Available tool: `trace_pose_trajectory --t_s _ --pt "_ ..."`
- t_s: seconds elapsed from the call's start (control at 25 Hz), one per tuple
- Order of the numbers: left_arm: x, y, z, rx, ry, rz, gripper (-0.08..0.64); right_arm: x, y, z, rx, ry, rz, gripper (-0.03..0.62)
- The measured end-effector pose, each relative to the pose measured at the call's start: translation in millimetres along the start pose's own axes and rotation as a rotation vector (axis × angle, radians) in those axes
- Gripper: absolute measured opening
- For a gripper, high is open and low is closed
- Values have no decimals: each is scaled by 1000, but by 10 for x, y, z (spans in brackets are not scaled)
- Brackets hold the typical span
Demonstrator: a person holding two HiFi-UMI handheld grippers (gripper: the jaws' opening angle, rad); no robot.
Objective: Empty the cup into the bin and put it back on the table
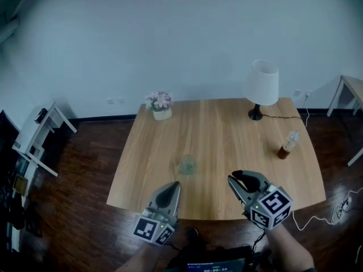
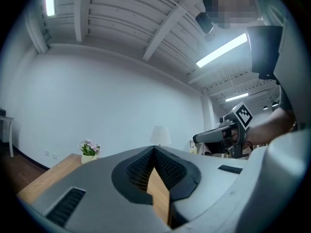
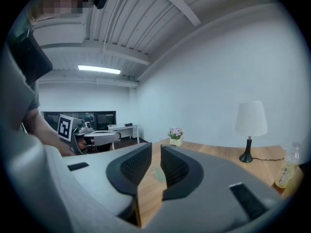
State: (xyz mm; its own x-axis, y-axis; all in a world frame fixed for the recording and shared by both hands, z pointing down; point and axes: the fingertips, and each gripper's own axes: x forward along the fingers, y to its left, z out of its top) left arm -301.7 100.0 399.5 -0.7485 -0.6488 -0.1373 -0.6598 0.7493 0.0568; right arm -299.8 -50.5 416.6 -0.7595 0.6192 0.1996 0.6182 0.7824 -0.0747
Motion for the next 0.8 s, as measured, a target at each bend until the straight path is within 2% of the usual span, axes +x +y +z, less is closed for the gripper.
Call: trace_pose_trajectory --t_s 0.04,0.08,0.36,0.52,0.8 --pt "-33 -62 22 2 -1 1 -9 -85 18 13 -5 -3 -6 56" --pt "-65 -124 41 6 -1 0 -9 -166 34 26 -10 -7 -11 0" --pt "-189 -397 262 32 -18 -37 -9 -553 147 177 -15 -35 -38 0" --pt "-198 -484 419 29 -48 -83 -9 -661 178 310 -24 -53 -68 -2" --pt "-221 -406 611 44 -75 -144 -9 -707 215 467 -9 -74 -140 -2"
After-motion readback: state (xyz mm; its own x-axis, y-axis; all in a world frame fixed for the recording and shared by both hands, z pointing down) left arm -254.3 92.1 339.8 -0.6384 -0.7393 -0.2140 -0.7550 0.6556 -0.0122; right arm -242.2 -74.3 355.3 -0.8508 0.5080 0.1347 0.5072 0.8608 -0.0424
